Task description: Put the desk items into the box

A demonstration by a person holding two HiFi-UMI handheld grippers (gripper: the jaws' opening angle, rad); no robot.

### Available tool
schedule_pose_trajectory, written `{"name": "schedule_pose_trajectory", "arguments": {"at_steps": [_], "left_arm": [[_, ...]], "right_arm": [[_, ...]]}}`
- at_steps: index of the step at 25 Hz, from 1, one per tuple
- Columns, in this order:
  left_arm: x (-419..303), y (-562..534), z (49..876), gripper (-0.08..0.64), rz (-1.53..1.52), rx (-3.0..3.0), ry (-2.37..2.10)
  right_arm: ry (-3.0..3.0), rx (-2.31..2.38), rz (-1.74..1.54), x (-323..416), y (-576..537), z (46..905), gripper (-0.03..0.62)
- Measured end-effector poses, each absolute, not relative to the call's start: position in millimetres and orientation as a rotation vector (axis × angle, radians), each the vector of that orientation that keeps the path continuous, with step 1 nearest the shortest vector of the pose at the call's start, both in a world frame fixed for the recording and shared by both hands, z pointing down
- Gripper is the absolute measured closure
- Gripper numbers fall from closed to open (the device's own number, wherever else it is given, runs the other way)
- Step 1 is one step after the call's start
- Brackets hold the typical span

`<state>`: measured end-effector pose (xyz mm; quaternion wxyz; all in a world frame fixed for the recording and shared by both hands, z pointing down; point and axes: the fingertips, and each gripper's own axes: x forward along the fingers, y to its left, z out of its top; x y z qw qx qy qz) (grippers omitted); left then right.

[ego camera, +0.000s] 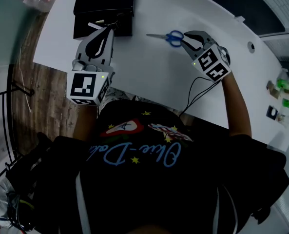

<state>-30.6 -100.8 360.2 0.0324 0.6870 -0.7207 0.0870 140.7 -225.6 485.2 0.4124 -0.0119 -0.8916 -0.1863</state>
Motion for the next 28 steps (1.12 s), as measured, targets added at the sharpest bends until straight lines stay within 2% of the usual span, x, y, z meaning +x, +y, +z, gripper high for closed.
{"name": "schedule_pose_trajectory", "arguments": {"at_steps": [28], "left_arm": [[-40, -107, 378, 0.554, 0.268, 2.035, -2.234]], "right_arm": [[-1.948, -0.336, -0.494, 130, -230, 557, 0.472]]}}
